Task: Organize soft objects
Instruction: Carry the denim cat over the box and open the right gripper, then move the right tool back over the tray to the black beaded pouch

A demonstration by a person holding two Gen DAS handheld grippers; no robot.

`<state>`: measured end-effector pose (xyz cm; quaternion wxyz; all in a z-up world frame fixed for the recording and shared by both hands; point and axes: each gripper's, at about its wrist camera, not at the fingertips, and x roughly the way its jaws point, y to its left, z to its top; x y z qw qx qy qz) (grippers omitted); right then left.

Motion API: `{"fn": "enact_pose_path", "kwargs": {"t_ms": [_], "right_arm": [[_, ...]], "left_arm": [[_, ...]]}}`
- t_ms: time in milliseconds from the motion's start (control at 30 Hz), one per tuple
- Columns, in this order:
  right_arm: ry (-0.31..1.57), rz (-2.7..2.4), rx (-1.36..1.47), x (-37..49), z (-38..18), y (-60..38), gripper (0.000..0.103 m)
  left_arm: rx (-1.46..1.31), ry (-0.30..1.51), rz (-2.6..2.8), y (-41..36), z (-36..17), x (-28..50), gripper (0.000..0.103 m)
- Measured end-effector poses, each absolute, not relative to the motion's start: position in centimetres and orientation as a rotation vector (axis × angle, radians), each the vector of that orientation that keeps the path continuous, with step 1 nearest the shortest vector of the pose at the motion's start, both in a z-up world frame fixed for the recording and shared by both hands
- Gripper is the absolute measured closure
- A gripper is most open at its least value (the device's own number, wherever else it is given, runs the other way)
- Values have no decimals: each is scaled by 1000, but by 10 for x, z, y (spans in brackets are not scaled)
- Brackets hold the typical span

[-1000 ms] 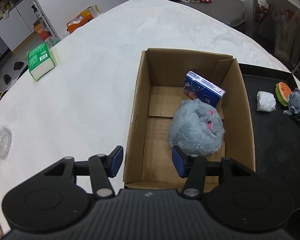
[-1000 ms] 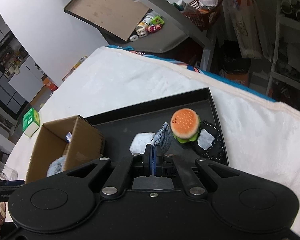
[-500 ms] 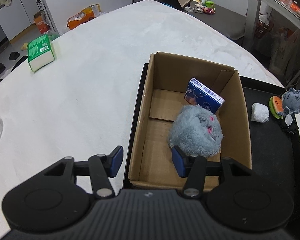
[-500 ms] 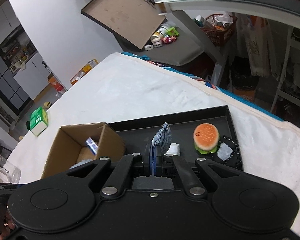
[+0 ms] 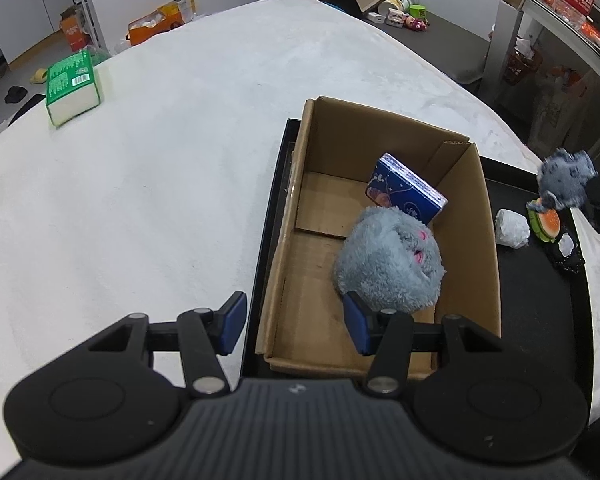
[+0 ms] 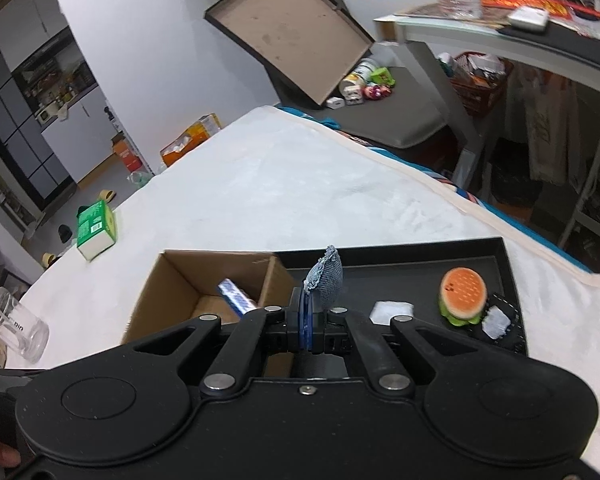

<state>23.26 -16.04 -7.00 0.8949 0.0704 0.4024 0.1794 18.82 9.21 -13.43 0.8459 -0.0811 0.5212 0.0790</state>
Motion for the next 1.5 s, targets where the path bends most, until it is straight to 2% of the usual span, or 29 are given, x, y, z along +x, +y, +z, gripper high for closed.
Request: {"fn": "enact_pose_path", "kwargs": {"t_ms": [367, 500, 700, 900, 1133, 1233, 1333, 1367, 1467, 1500], "right_arm": [[813, 408, 104, 233, -58, -118, 102], [811, 429, 86, 233, -55, -101, 102], [810, 464, 60, 231, -53, -79, 102], [815, 499, 41, 227, -53, -59, 102], [811, 545, 39, 227, -53, -46, 100], [845, 546, 26, 228, -60, -43, 95], [863, 548, 43, 225, -64, -49, 81], [863, 541, 41, 223, -65, -51, 73], [870, 523, 46, 222, -68, -60, 66], [873, 515, 50, 221, -69, -64, 60]], "left_arm": [[-225, 1102, 154, 105, -140, 187, 57], [-225, 1122, 145, 105, -144, 188, 70], [-229, 1134, 152, 108, -147, 187, 85], [-267, 1128, 160, 116, -148, 186, 90], [-267, 1127, 164, 116, -148, 185, 91], [-269, 1131, 166, 116, -148, 185, 91], [-265, 1133, 166, 116, -148, 185, 91], [-266, 1134, 167, 116, -148, 185, 91], [-258, 1141, 171, 115, -148, 187, 91], [-252, 1143, 172, 114, -148, 187, 90]]}}
